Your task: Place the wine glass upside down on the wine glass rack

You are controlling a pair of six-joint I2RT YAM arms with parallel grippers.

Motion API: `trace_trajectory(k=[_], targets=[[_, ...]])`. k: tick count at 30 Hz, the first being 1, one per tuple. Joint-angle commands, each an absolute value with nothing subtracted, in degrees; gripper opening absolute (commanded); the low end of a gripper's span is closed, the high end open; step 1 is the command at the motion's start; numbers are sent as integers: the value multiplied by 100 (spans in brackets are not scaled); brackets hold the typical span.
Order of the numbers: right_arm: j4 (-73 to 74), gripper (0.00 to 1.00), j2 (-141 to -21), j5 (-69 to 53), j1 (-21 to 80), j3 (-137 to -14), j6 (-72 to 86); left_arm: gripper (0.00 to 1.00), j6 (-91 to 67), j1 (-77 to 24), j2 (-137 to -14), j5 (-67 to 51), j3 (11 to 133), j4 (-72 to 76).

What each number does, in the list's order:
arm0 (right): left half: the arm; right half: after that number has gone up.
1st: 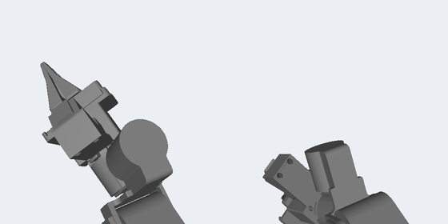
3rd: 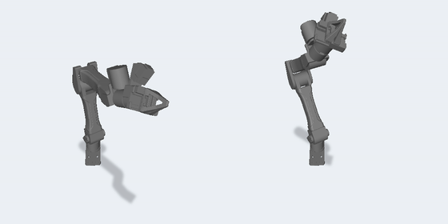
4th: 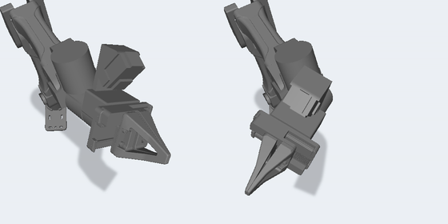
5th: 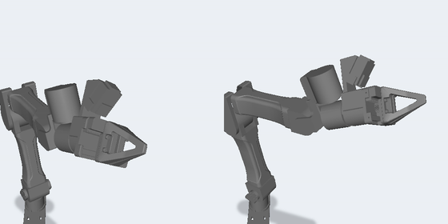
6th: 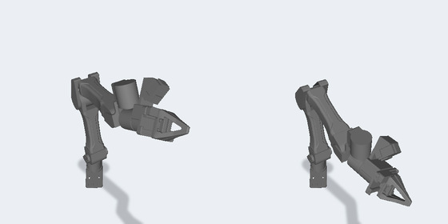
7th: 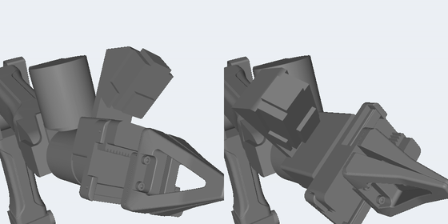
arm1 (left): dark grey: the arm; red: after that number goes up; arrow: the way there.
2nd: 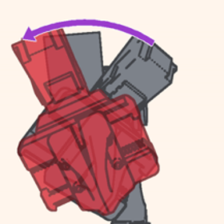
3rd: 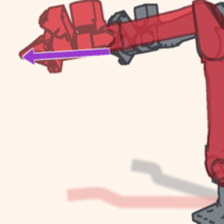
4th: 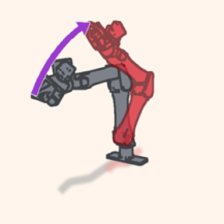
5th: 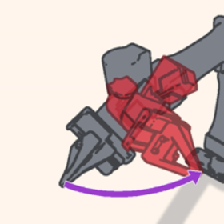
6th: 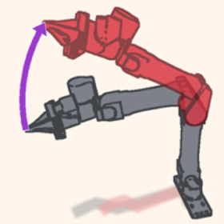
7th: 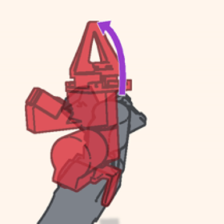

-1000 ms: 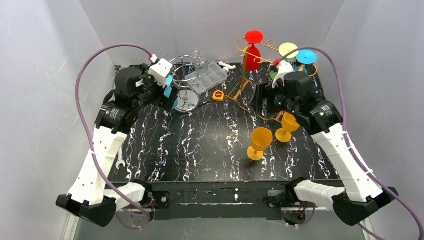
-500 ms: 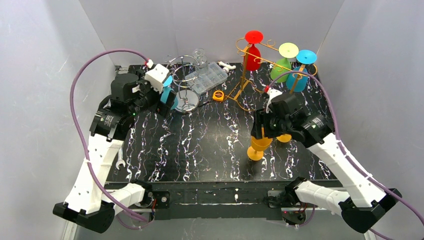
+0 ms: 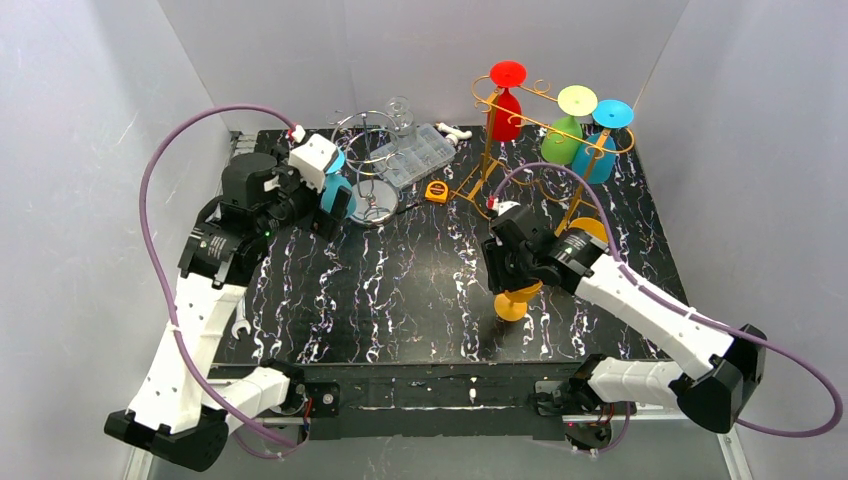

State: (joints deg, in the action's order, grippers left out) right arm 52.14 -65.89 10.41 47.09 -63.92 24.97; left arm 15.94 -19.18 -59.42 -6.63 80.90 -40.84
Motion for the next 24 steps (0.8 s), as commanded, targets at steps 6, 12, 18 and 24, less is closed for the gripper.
trace_trajectory(k=[6, 12, 18, 24], targets=[[4963, 25, -6633, 1552, 4791, -6179, 2806, 99, 1494, -1877, -5614, -985, 7932, -4131], [4879, 1, -6512, 1518, 4790, -6466, 2869, 99, 961, -1877, -5541, -1083, 7807, -4069], [3280, 1, -5881, 528, 4790, -6814, 3102, 99, 252, -1880, -5393, -1625, 7724, -3978], [1624, 1, -5736, 37, 4807, -6928, 3325, 99, -587, -1874, -5491, -2542, 7563, -3909]])
